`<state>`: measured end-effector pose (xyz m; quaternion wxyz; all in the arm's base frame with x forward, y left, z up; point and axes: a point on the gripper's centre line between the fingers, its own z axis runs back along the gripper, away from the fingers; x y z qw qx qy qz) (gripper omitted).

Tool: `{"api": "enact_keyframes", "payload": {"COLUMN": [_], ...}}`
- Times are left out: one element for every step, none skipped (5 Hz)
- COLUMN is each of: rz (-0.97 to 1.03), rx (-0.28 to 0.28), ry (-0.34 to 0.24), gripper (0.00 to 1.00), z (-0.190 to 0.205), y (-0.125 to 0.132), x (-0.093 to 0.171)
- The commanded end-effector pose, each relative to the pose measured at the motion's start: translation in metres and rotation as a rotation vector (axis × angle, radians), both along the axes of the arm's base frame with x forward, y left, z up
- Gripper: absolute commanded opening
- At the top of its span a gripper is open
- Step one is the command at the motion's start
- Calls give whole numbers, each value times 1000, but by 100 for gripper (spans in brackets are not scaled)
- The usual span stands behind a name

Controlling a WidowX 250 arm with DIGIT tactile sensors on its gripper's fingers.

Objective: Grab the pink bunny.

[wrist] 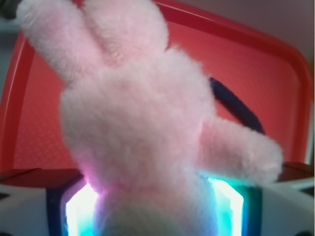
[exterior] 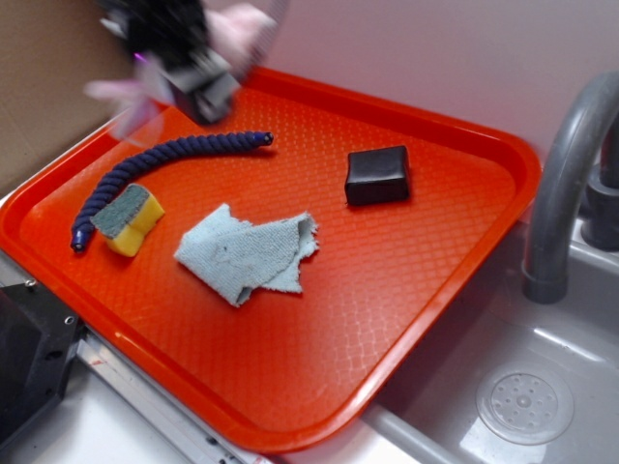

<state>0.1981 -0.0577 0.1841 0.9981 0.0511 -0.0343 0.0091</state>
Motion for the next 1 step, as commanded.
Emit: {"api": "enact_keyframes", "payload": {"rz": [195], "rx": [-55], "ry": [-137], "gripper": [0], "z": [35], "y": [-1], "x": [-17]}}
